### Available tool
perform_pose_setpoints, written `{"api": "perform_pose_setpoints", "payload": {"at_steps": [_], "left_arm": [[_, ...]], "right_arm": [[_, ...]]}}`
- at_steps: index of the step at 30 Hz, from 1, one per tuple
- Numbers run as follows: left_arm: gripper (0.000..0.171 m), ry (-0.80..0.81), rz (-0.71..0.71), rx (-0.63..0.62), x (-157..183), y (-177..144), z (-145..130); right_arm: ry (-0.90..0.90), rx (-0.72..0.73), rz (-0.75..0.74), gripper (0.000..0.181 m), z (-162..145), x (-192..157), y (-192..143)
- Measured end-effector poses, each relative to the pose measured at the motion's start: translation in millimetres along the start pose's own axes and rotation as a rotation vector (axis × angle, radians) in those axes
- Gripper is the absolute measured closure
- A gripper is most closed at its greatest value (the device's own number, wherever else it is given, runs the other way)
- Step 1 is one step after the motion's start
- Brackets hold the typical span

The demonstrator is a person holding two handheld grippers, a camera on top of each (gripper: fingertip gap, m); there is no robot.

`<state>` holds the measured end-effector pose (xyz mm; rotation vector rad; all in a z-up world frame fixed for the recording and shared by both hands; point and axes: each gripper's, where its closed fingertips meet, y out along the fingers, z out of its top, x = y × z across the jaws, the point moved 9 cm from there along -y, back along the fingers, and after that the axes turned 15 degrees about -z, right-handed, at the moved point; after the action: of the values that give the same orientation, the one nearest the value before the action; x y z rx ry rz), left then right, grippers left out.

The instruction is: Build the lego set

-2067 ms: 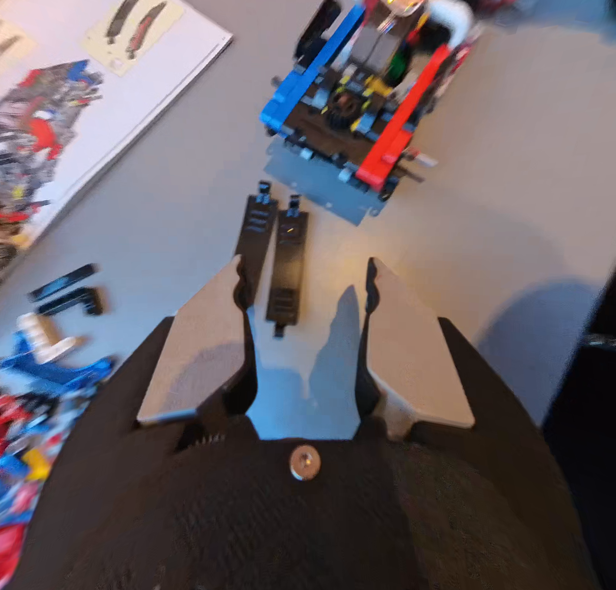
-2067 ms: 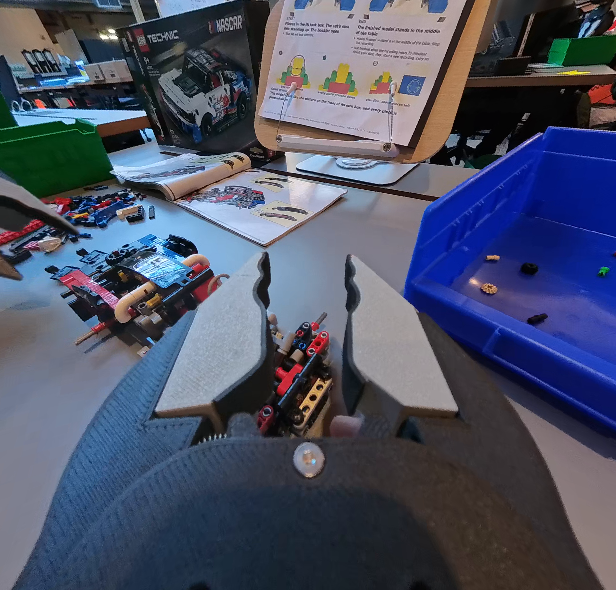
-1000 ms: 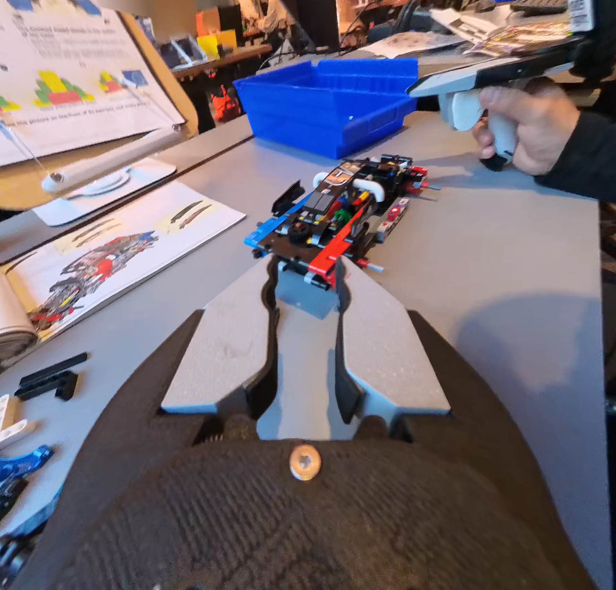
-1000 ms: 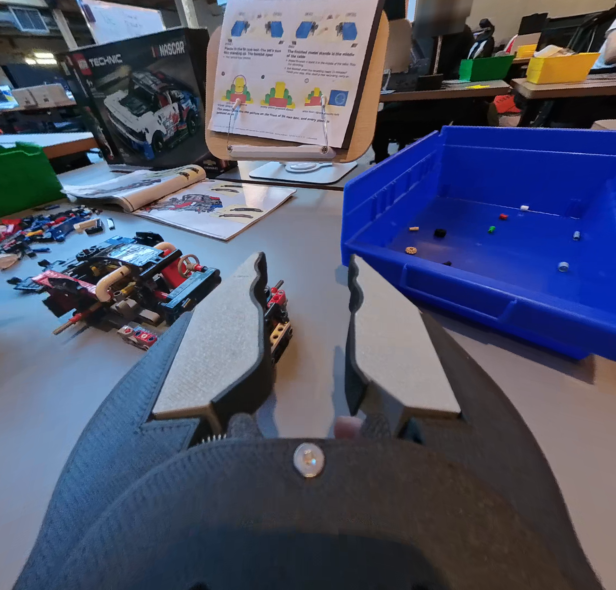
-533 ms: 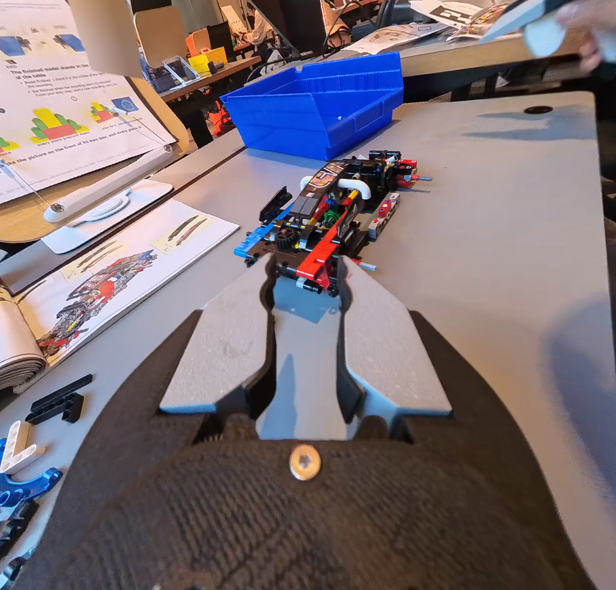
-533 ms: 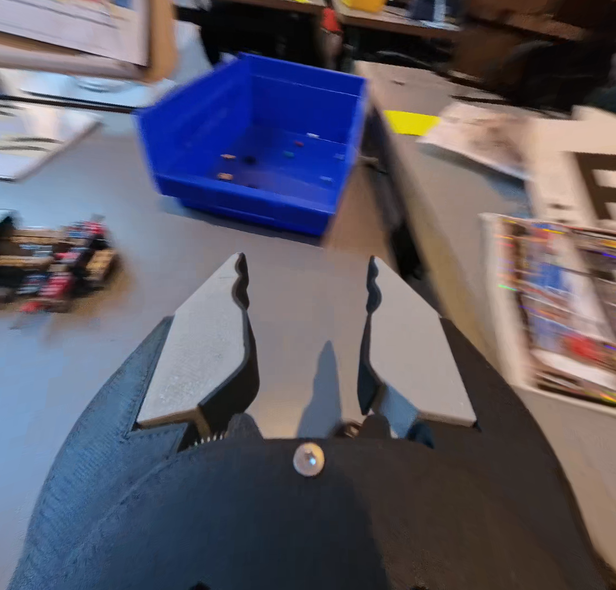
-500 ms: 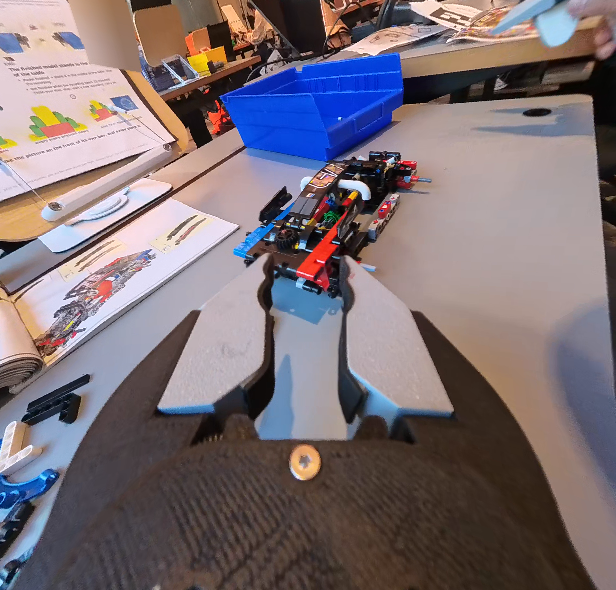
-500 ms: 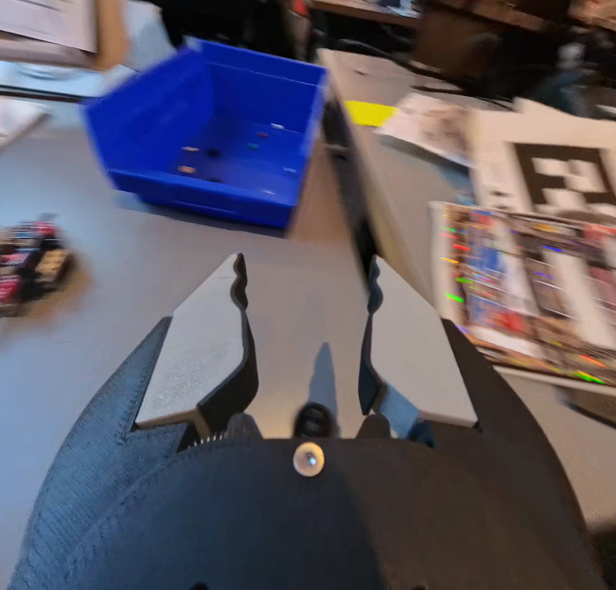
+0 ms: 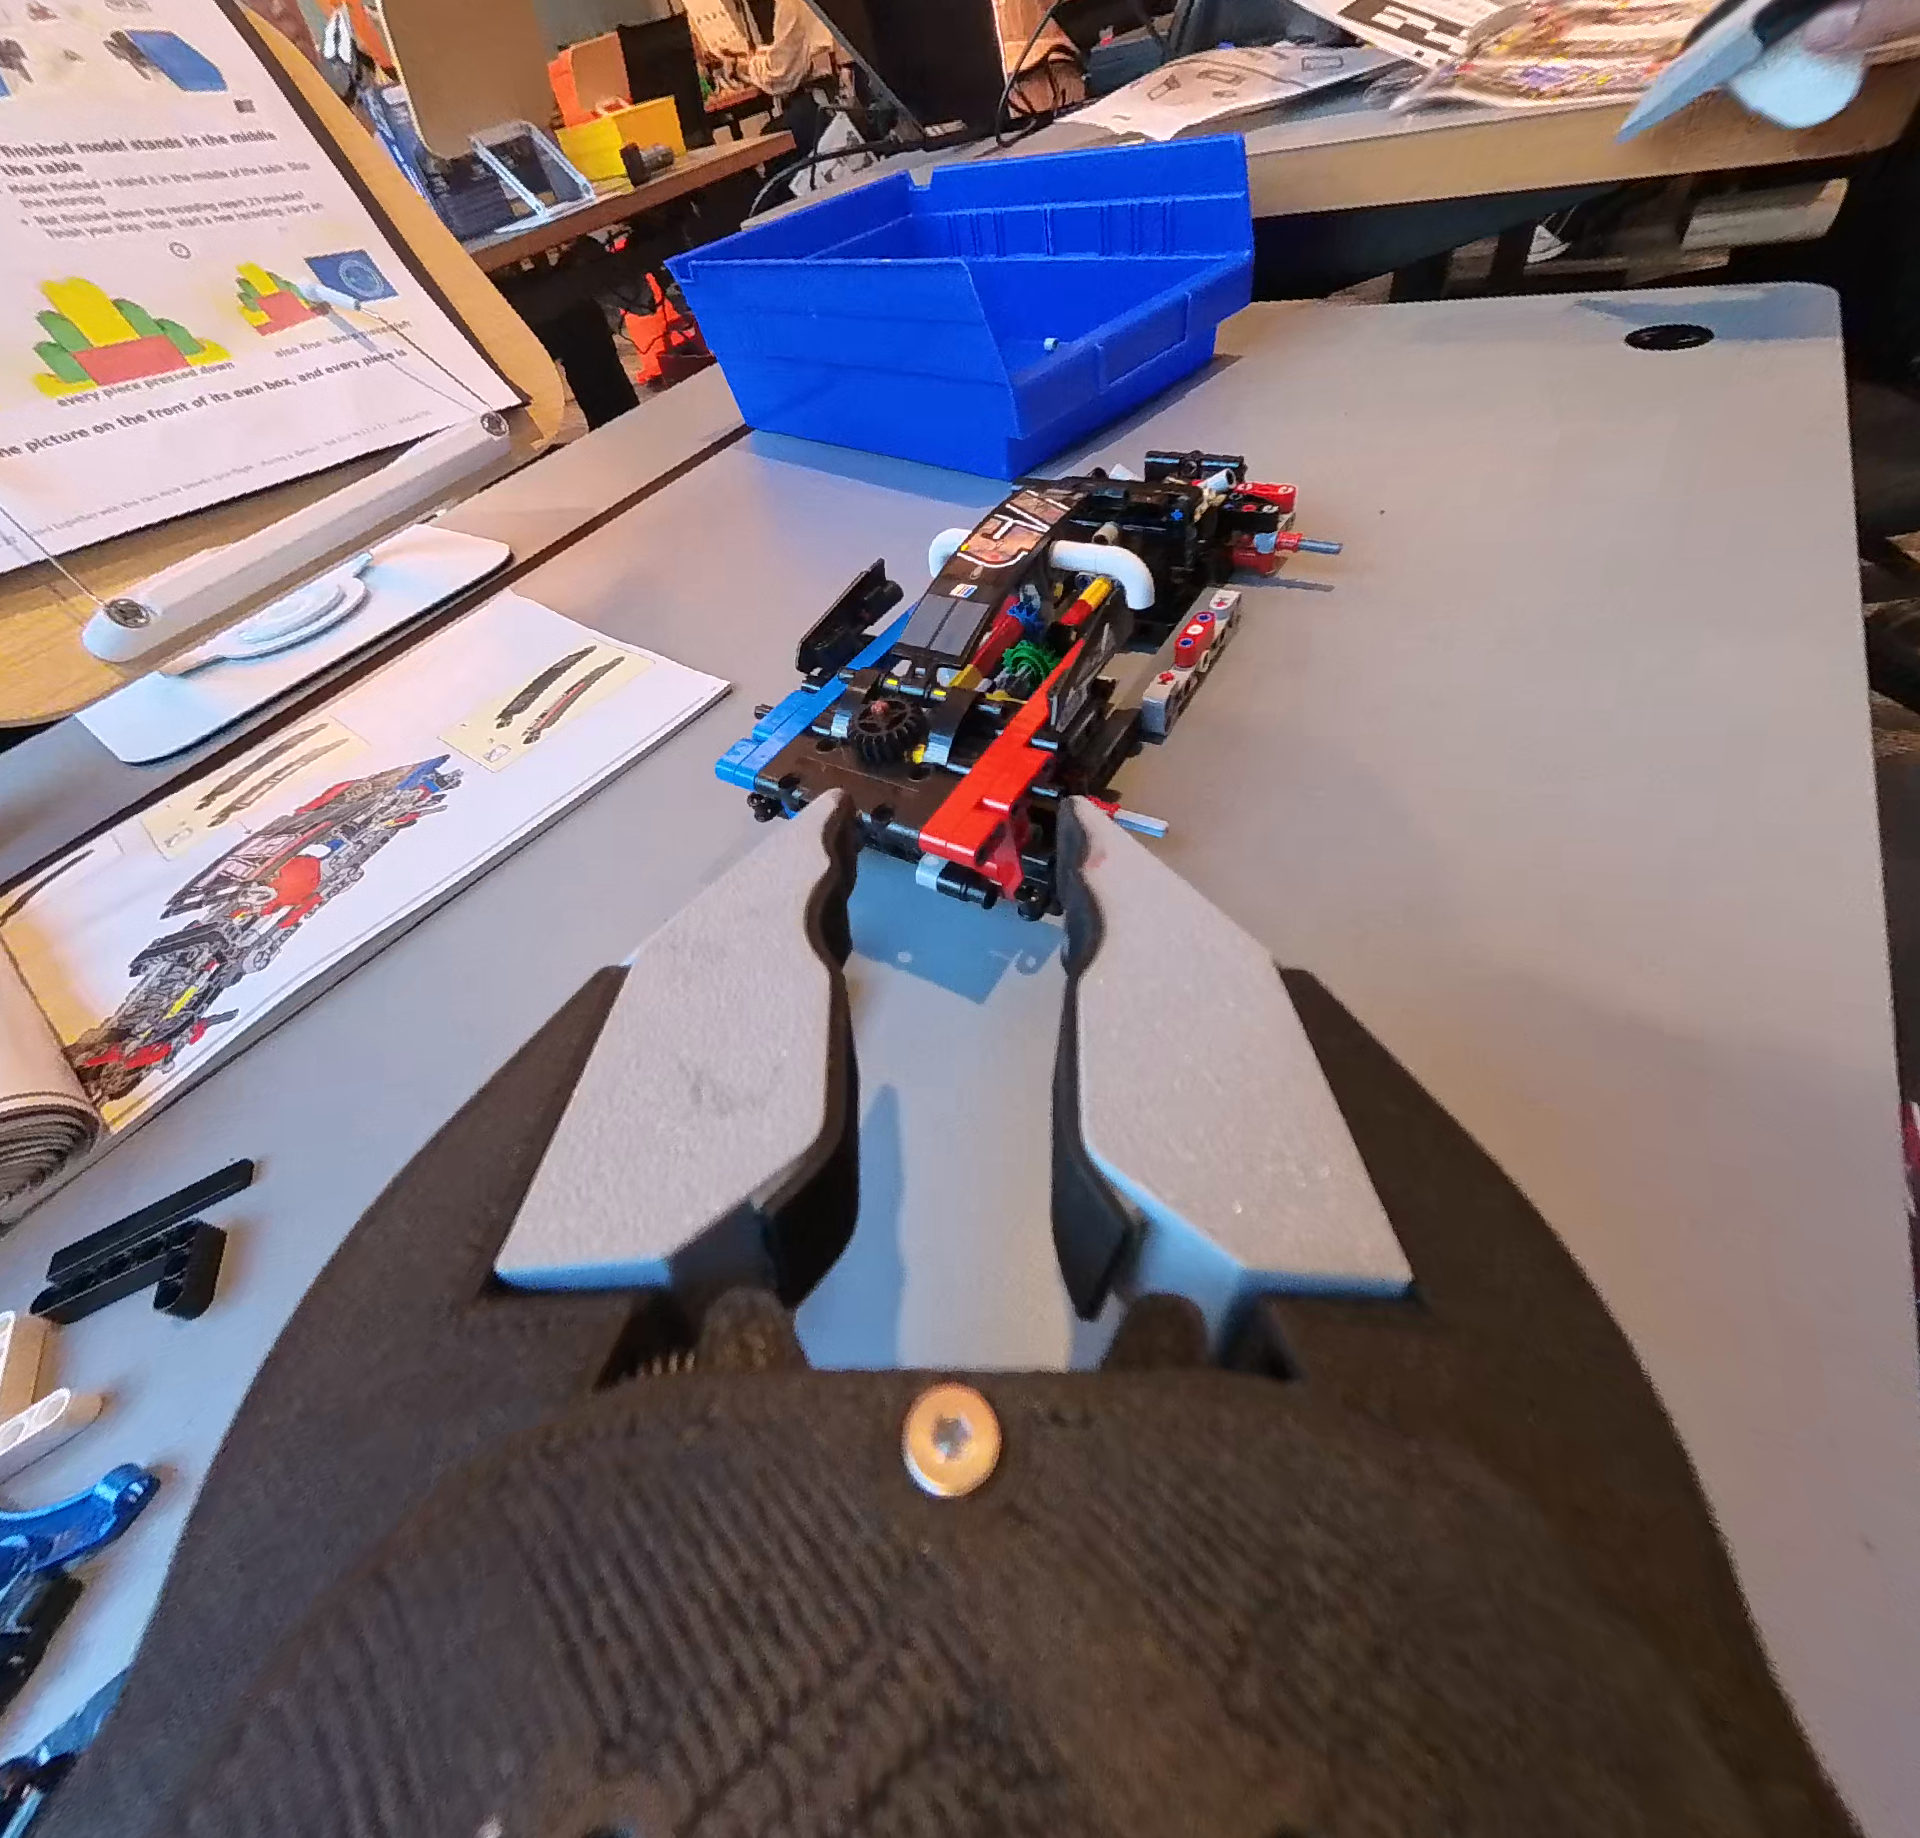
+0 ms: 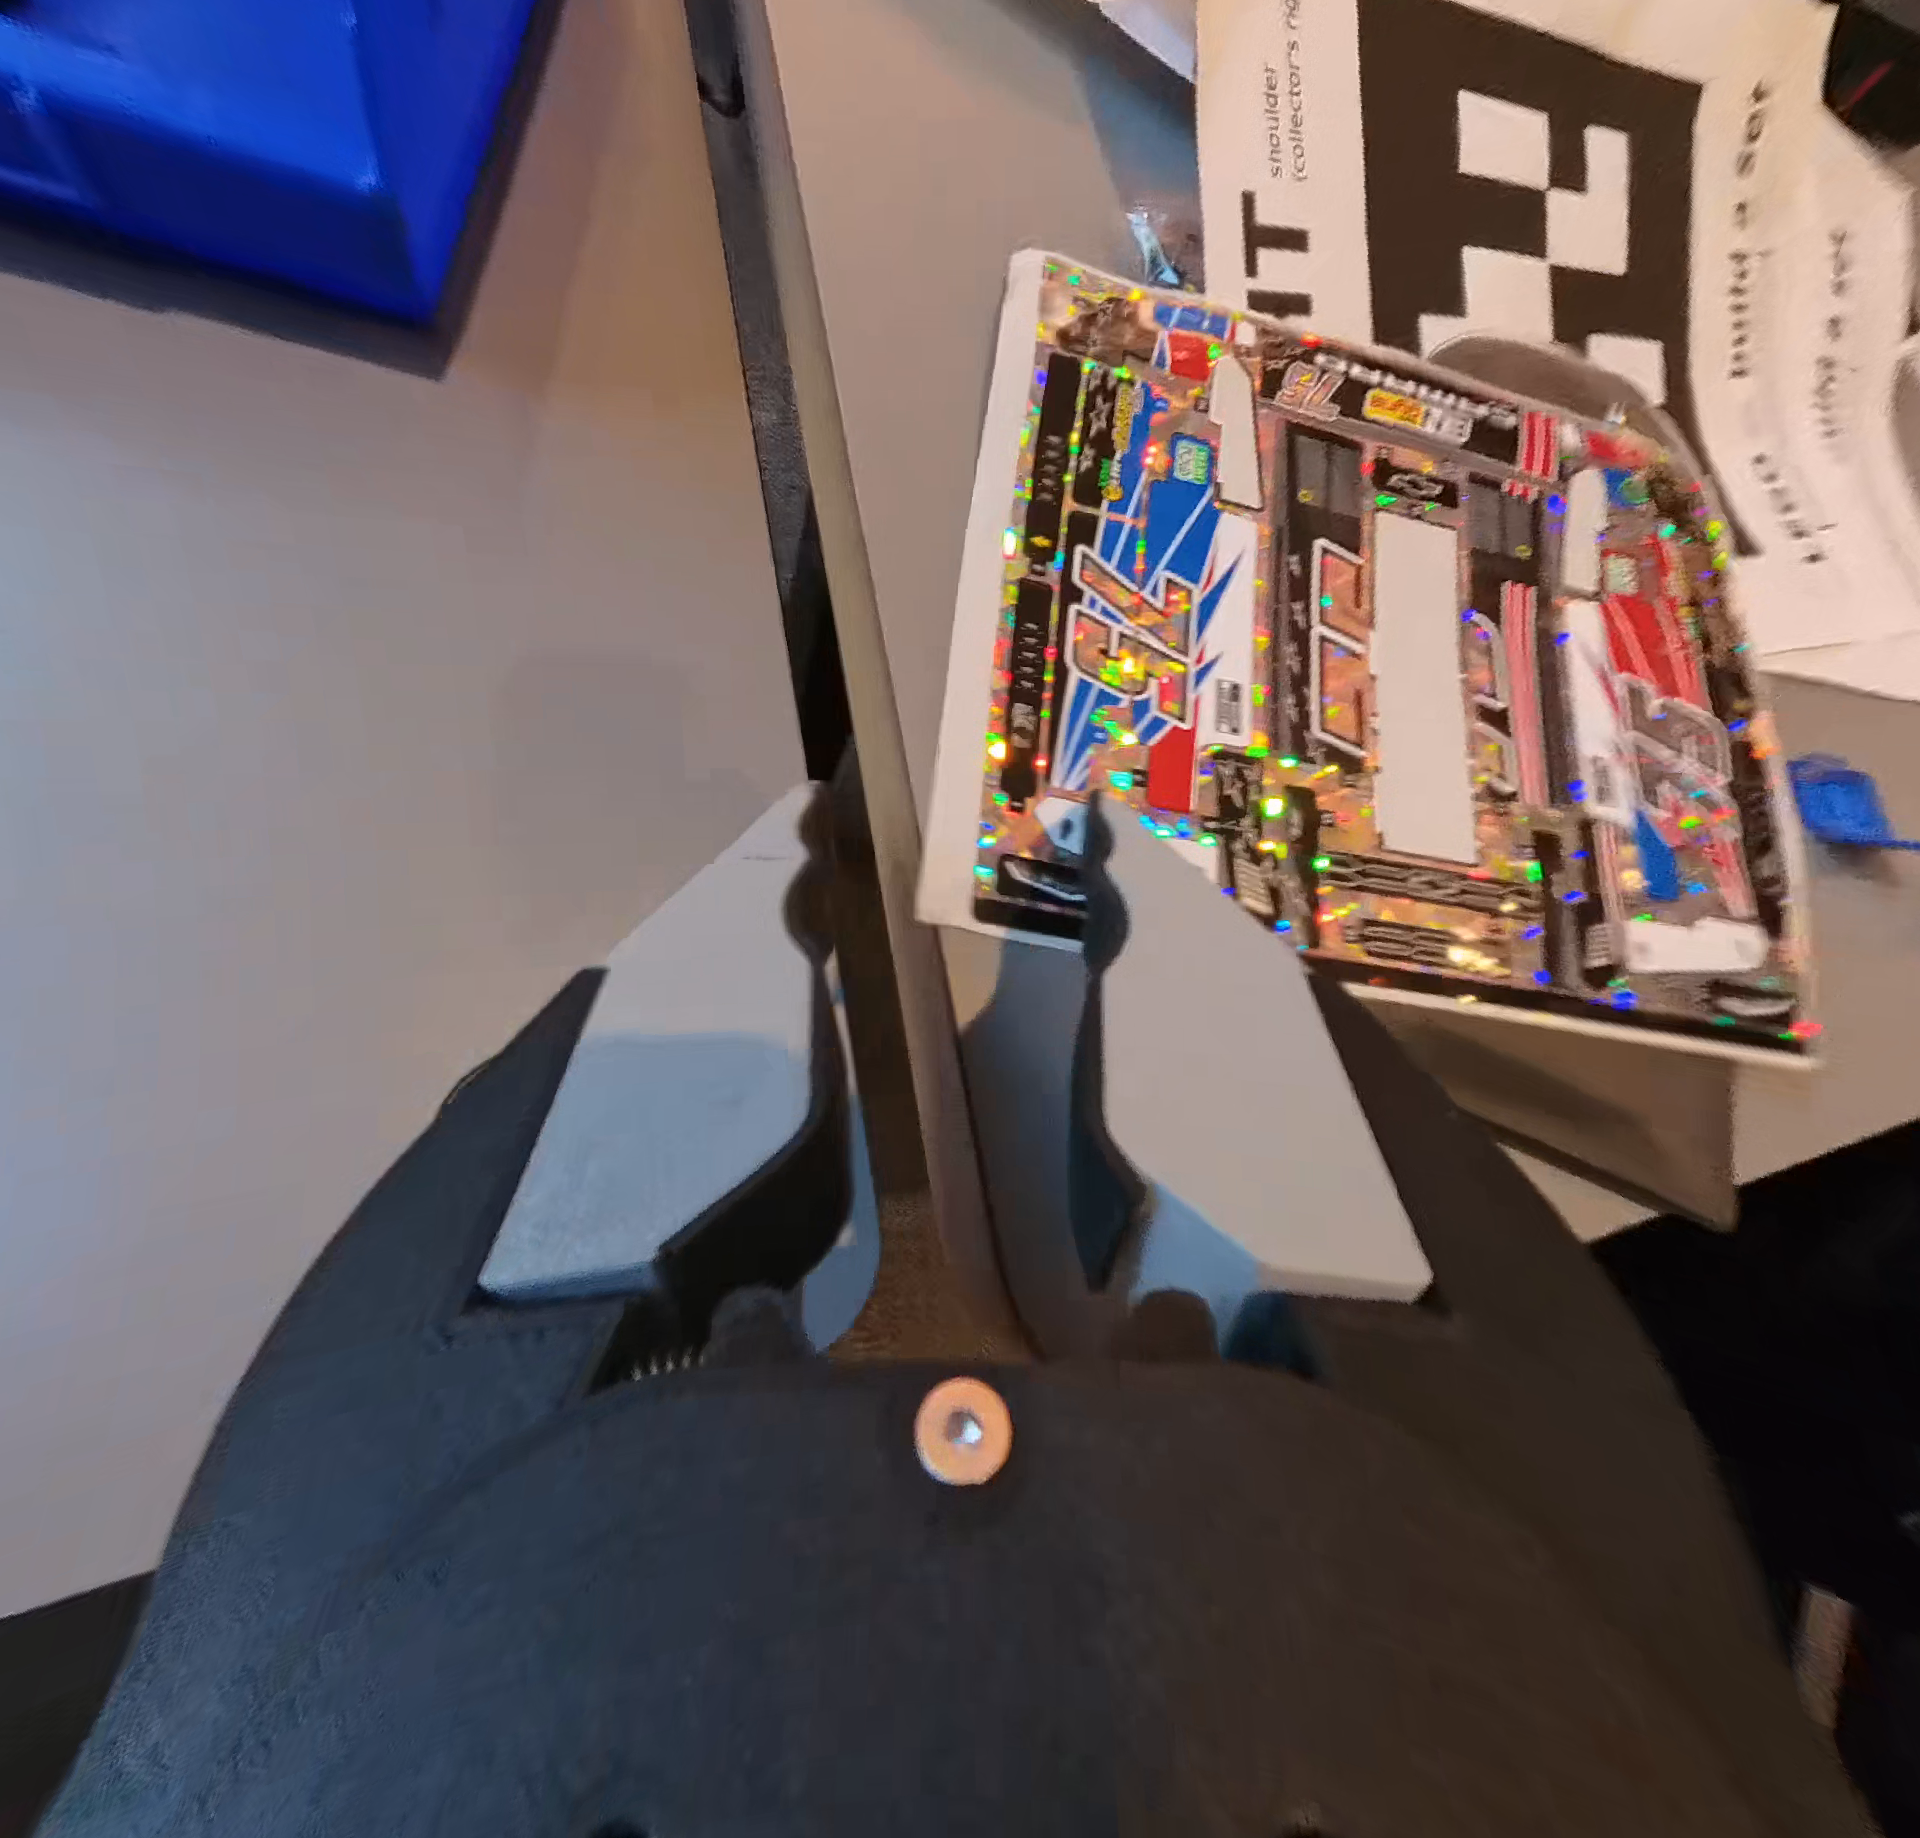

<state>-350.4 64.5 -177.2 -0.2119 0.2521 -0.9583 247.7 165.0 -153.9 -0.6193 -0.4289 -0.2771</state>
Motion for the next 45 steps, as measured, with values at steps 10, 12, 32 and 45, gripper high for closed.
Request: {"api": "perform_pose_setpoints", "payload": {"at_steps": [10,12,32,45], "left_arm": [[0.139,-0.029,-0.002,0.020,-3.1,-2.0,-0.1],[0.139,-0.032,-0.006,0.020,-3.3,-1.9,-0.1],[0.140,-0.048,-0.010,0.073,-5.2,-7.0,1.0],[0.148,-0.092,0.050,0.180,-30.2,-15.2,0.7]], "right_arm": [[-0.129,0.267,0.275,0.181,-14.3,-66.2,-66.2],[-0.236,0.275,0.423,0.181,-21.6,-99.4,-81.5],[-0.180,0.389,0.977,0.151,-0.9,-158.8,-93.5],[0.115,0.568,0.345,0.154,50.9,-144.2,-10.0]]}}
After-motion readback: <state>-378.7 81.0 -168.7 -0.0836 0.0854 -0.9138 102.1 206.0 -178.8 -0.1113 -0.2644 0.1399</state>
